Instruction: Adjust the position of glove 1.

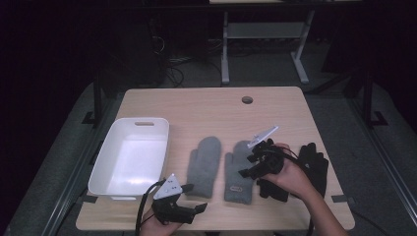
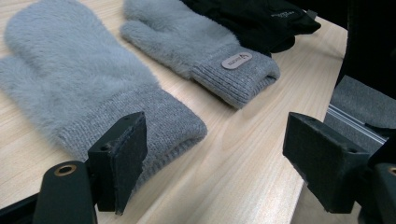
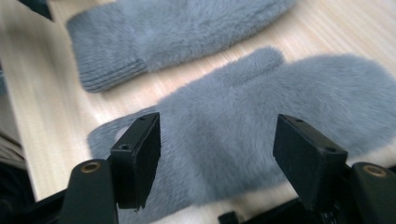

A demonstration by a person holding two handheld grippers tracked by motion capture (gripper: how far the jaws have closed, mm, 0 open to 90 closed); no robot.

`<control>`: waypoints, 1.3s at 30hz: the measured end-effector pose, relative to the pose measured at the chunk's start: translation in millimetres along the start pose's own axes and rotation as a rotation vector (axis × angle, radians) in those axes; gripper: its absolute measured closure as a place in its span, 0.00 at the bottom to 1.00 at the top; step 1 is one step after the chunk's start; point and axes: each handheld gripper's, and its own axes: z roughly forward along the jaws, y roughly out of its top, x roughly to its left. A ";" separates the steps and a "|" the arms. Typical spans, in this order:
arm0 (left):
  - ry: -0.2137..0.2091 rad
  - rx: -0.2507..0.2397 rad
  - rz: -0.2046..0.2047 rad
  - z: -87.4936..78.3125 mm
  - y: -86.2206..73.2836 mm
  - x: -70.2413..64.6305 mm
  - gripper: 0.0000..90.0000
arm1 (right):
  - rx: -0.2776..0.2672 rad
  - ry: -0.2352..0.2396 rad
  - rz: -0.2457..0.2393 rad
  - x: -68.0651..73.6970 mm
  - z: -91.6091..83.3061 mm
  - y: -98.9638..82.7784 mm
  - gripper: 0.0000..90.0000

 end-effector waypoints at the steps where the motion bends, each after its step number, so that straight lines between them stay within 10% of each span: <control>1: 0.000 0.000 0.001 0.0 0.1 -0.3 0.24 | 0.016 -0.003 -0.001 -1.1 5.3 2.2 0.36; 10: -0.001 -0.004 -0.001 -0.5 0.2 -0.2 0.24 | 0.139 -0.035 -0.047 -5.2 41.5 4.5 0.40; 23: -0.001 0.001 0.004 0.5 0.0 -1.3 0.24 | 0.159 -0.035 -0.070 -3.7 48.5 1.4 0.32; 39: 0.015 -0.006 0.003 -0.5 0.1 -2.8 0.24 | 0.205 -0.054 -0.026 -8.1 47.6 5.4 0.59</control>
